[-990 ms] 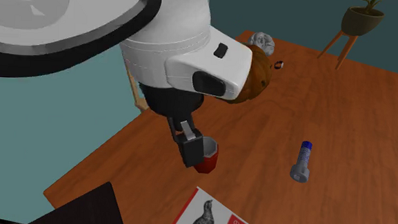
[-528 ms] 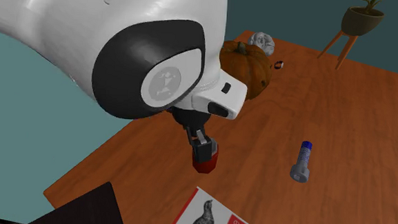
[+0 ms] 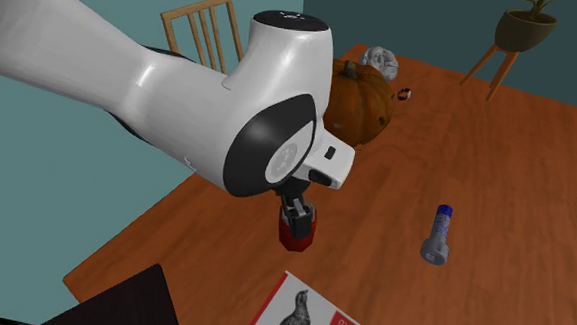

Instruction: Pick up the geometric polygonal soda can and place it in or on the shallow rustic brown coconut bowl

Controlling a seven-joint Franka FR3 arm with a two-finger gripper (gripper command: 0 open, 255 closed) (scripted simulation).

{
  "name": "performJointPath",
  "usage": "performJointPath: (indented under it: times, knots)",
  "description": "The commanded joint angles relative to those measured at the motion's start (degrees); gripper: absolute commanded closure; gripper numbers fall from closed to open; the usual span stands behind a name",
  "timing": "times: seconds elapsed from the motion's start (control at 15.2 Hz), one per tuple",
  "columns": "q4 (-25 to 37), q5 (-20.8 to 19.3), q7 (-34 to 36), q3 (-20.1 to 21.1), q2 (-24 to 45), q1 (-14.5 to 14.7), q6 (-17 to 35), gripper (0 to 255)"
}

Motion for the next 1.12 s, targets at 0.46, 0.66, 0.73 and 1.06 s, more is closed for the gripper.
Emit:
performJointPath:
  times: [0.46,0.66,0.73,1.06]
  knots:
    - [-0.22,-1.99,1.37,-0.86,2.96,0.52,3.01,0]
    - [-0.22,-1.99,1.37,-0.85,2.96,0.52,3.00,0]
    - [-0.22,-1.99,1.37,-0.85,2.96,0.52,3.00,255]
    - [-0.13,-1.99,1.40,-0.84,2.99,0.55,2.94,255]
